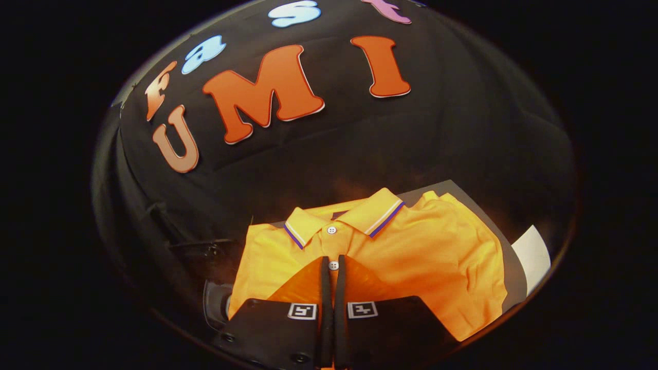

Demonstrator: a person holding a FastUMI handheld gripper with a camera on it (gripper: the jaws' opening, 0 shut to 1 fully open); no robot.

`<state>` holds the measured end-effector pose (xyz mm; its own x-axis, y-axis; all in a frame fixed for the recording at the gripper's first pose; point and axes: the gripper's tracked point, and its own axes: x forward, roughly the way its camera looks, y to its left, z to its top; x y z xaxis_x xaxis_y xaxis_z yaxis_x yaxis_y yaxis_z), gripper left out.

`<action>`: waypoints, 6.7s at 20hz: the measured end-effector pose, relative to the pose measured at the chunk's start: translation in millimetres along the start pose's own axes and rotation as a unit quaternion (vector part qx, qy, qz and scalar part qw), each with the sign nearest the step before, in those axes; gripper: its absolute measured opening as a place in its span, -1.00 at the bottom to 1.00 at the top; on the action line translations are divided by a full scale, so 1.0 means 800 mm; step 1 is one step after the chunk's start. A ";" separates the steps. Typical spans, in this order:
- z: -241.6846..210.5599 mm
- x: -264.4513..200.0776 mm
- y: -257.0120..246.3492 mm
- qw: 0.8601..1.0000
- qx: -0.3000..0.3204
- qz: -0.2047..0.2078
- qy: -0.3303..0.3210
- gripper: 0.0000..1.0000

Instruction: Put the clothes into the washing machine and then close the washing machine lid.

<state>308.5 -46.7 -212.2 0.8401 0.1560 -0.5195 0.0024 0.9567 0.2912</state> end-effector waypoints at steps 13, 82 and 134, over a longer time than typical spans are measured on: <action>0.075 -0.122 0.125 0.990 0.018 0.073 -0.123 -0.84; -0.498 0.269 0.352 0.962 -0.116 0.056 0.241 -0.83; -0.118 0.288 0.479 0.987 -0.152 0.049 -0.008 0.98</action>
<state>452.0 379.3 -296.3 0.8362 0.2501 -0.4881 -0.2403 0.9671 0.0840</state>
